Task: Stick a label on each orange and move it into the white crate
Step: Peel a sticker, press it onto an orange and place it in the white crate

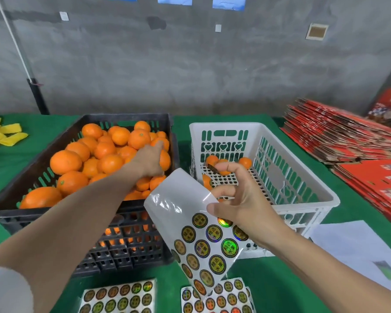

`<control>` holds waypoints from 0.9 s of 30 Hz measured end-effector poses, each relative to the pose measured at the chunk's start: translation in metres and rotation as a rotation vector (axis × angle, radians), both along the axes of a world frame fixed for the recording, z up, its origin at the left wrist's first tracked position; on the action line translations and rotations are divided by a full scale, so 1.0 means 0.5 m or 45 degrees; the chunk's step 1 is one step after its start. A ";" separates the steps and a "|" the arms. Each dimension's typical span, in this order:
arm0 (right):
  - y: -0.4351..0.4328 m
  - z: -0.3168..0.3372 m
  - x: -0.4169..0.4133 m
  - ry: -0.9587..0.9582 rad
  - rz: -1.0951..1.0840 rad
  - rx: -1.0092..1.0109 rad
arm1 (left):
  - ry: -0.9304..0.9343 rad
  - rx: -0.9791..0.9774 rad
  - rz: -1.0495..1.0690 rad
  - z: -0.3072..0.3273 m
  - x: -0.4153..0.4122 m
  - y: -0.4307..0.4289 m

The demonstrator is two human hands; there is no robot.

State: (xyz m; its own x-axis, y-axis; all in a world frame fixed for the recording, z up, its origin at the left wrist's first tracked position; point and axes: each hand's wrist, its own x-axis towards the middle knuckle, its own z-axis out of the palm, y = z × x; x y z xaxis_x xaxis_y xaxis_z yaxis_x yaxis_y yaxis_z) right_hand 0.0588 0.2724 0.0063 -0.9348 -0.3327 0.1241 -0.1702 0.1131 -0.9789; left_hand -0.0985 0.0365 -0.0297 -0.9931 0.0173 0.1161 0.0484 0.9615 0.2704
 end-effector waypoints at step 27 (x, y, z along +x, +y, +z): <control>0.120 -0.310 0.098 0.069 0.049 0.945 | -0.534 2.132 -0.195 0.049 0.378 0.109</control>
